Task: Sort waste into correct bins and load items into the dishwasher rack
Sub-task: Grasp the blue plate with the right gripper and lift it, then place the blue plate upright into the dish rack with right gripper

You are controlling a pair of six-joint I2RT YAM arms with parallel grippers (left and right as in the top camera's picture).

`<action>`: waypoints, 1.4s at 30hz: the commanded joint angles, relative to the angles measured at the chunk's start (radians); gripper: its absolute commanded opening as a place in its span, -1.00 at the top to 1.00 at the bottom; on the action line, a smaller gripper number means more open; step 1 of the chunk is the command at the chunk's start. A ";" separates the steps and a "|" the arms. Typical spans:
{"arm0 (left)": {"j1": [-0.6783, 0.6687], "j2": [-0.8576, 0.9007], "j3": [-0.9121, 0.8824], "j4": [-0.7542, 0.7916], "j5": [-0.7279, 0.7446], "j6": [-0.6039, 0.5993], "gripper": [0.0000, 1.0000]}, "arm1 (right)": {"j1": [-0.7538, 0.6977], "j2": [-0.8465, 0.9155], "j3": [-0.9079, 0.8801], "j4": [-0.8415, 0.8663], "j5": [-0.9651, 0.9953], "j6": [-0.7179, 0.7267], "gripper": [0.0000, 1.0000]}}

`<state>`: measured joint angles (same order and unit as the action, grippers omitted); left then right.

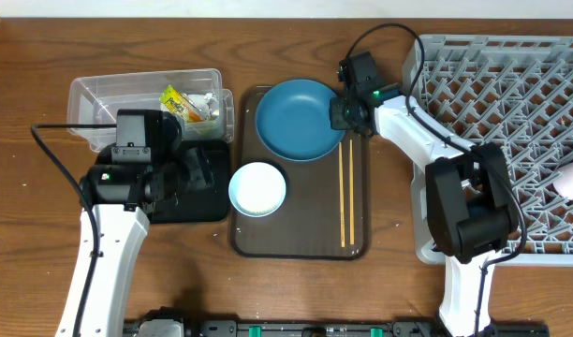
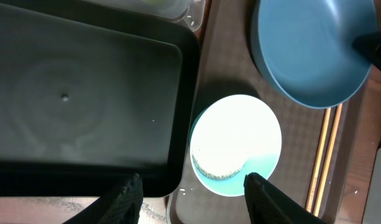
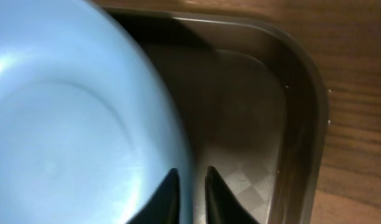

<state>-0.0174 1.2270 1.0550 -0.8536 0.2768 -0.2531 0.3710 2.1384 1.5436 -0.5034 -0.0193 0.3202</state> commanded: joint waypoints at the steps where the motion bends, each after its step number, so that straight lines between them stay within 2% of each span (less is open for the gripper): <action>1: 0.003 0.002 -0.005 -0.001 -0.017 0.016 -0.11 | 0.012 0.005 0.008 0.016 0.016 0.024 0.89; 3: 0.003 0.002 -0.005 -0.002 -0.017 0.016 -0.11 | 0.007 0.000 0.008 0.029 0.016 0.024 0.98; 7: 0.003 0.002 -0.005 -0.002 -0.017 0.016 -0.11 | -0.022 -0.033 0.020 0.032 0.016 0.023 0.98; 13: 0.003 0.002 -0.005 -0.002 -0.017 0.016 -0.11 | -0.127 -0.204 0.035 0.037 0.034 -0.073 0.98; 18: 0.003 0.002 -0.005 -0.001 -0.017 0.016 -0.11 | -0.227 -0.375 0.035 0.048 0.227 -0.241 0.98; 24: 0.003 0.002 -0.005 0.005 -0.017 0.016 -0.11 | -0.364 -0.485 0.035 0.111 0.480 -0.452 0.98; 33: 0.003 0.002 -0.005 0.005 -0.017 0.016 -0.11 | -0.549 -0.451 0.034 0.325 0.760 -0.844 0.98; 42: 0.003 0.002 -0.005 0.005 -0.017 0.016 -0.11 | -0.676 -0.332 0.034 0.534 0.877 -1.070 0.97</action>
<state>-0.0174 1.2270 1.0550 -0.8482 0.2726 -0.2535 -0.2764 1.7699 1.5734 0.0059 0.7845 -0.6312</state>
